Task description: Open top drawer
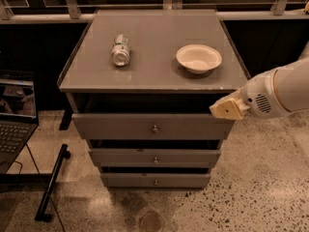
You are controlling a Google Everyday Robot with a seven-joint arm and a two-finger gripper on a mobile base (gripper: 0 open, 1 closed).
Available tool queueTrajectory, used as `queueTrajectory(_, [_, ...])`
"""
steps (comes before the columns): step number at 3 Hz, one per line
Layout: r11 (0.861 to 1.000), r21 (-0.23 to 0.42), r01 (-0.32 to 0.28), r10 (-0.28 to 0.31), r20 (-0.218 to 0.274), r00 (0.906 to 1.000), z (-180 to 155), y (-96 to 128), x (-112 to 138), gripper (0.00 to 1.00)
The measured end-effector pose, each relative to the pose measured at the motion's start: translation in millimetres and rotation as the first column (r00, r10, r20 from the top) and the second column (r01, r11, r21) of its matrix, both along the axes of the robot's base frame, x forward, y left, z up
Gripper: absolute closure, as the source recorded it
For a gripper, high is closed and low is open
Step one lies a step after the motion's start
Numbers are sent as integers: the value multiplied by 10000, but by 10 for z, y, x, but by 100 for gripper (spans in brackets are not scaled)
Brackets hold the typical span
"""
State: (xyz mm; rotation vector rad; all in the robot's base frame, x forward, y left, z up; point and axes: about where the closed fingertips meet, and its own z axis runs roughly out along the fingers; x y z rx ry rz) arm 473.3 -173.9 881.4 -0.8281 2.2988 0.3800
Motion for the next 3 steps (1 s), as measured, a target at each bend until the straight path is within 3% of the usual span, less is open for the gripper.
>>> queueTrajectory(1, [9999,73,-125,123,348,9993,-77,98,-8,88])
queueTrajectory(2, [9997,177,-168,149,1006,9948,-307,253,-90,100])
queueTrajectory(3, [9982,-587,-86,175,1544,9879,-659,451,-245,100])
